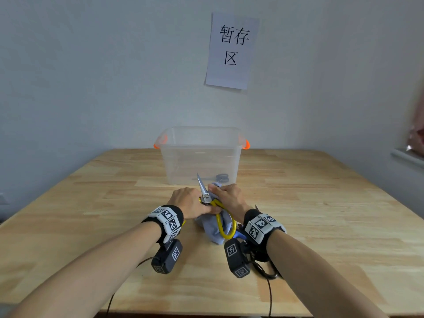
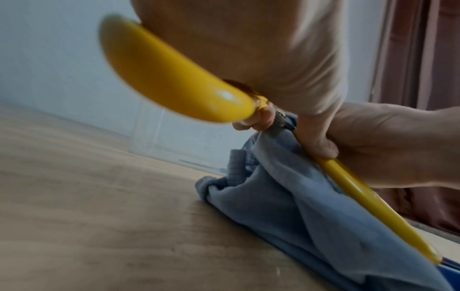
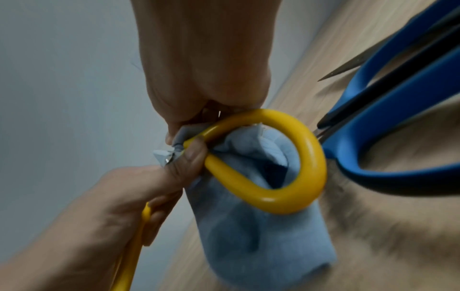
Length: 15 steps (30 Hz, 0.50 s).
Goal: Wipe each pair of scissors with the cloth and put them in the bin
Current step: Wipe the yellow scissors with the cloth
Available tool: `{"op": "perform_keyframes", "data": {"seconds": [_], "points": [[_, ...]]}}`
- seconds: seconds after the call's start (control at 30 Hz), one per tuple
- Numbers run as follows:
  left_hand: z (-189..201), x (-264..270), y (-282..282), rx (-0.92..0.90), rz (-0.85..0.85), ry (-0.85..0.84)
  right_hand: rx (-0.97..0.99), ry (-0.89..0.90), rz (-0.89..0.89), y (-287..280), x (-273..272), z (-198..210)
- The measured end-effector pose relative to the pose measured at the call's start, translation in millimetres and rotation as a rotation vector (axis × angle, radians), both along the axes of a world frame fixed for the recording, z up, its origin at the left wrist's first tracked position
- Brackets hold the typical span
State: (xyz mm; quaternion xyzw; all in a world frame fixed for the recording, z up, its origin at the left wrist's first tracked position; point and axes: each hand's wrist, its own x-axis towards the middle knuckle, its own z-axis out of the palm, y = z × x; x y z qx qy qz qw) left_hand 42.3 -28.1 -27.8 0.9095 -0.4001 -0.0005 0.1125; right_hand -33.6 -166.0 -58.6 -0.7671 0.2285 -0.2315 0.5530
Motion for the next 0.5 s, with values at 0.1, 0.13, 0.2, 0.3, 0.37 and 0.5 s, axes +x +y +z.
{"op": "perform_keyframes", "data": {"seconds": [0.1, 0.13, 0.2, 0.3, 0.37, 0.5], "points": [[-0.5, 0.6, -0.5, 0.008, -0.013, 0.010, -0.035, -0.033, -0.056, -3.0, 2.4, 3.3], [-1.7, 1.0, -0.4, 0.012, -0.019, 0.013, -0.028, -0.039, -0.060, -5.0, 2.8, 4.6], [-2.9, 0.9, -0.9, 0.007, -0.016, 0.027, -0.018, -0.036, -0.072, -5.7, 1.8, 6.0], [-2.4, 4.4, -3.6, 0.002, 0.005, 0.058, 0.017, 0.023, -0.045, -2.1, 1.0, 2.9], [-3.2, 8.9, -3.4, 0.009, 0.004, 0.052, 0.004, 0.109, 0.003, 3.6, 0.4, 0.7], [-8.2, 10.3, -2.0, 0.022, -0.020, 0.015, 0.053, 0.105, 0.072, 4.0, -3.7, 1.1]]}}
